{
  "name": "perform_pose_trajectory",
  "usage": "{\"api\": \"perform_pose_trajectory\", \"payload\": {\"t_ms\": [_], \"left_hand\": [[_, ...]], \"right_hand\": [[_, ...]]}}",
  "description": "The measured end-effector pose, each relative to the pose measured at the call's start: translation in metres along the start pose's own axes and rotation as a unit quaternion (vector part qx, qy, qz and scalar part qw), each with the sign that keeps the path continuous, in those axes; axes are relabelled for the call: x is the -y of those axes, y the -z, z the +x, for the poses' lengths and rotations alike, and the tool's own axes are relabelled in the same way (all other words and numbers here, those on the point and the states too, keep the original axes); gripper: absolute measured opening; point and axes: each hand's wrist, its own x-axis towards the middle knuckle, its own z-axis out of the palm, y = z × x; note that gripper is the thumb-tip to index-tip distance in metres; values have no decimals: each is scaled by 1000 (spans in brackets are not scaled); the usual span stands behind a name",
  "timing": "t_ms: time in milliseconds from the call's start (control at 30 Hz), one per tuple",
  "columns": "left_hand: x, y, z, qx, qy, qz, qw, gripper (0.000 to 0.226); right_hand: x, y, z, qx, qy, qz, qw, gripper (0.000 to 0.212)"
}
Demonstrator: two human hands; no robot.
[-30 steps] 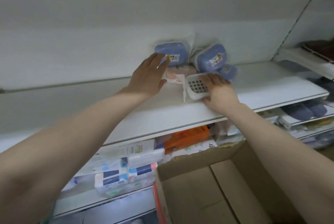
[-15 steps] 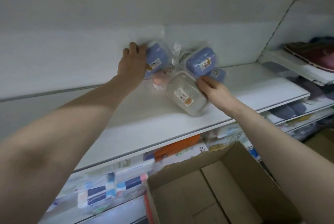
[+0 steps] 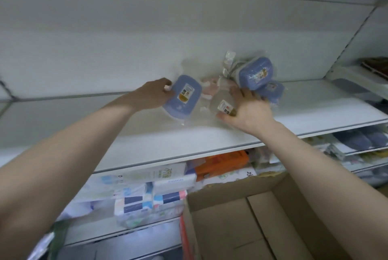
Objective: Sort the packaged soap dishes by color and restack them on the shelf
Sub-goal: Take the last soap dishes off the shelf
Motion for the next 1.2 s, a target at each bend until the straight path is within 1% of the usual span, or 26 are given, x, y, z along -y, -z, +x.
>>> {"api": "perform_pose_trajectory", "payload": {"t_ms": [67, 100, 167, 233, 267, 333, 367, 433, 533, 600, 700, 800, 867, 933, 1000, 1100, 1200], "left_hand": [[6, 0, -11, 36, 20, -7, 999, 37], [8, -2, -15, 42, 29, -8, 999, 36], [8, -8, -22, 16, 43, 17, 999, 41], [1, -18, -30, -31, 40, 51, 997, 55], [-2, -25, -32, -46, 34, 64, 996, 66], [-9, -41, -36, -44, 27, 107, 993, 87], [-10, -49, -38, -39, 24, 136, 990, 94], [-7, -60, -45, -55, 21, 167, 984, 94], [6, -62, -63, -102, 8, 138, 985, 88], [20, -56, -80, -128, 0, 122, 984, 92], [43, -44, -114, -174, -4, 82, 981, 89], [72, -27, -159, -229, -4, 29, 973, 84], [95, -13, -194, -268, -3, 20, 963, 84], [118, -1, -225, -290, 3, 13, 957, 85], [156, 15, -272, -314, 25, 17, 949, 85], [224, 40, -351, -341, 58, 5, 938, 83], [288, 60, -430, -348, 121, -12, 930, 81]], "right_hand": [[-1, 3, -1, 1, -9, -17, 1000, 103], [-2, 3, -1, -2, -9, -21, 1000, 109], [-5, 3, -4, -35, 9, -20, 999, 117], [-5, 0, -10, -78, 48, -31, 995, 117], [-4, -2, -13, -91, 64, -43, 993, 115], [-3, -3, -17, -93, 81, -67, 990, 107], [-2, -3, -17, -87, 79, -73, 990, 104], [1, -1, -18, -62, 54, -72, 994, 98], [8, 5, -22, -33, 13, -53, 998, 93], [15, 7, -27, -33, -6, -17, 999, 91], [40, 11, -37, -52, -16, 66, 996, 88], [82, 19, -52, -81, 3, 147, 986, 86], [118, 24, -64, -104, 30, 202, 973, 84], [151, 32, -74, -113, 50, 248, 961, 83], [203, 37, -92, -100, 76, 275, 953, 83], [295, 42, -128, -86, 120, 285, 947, 84], [384, 42, -170, -68, 178, 295, 936, 86]]}}
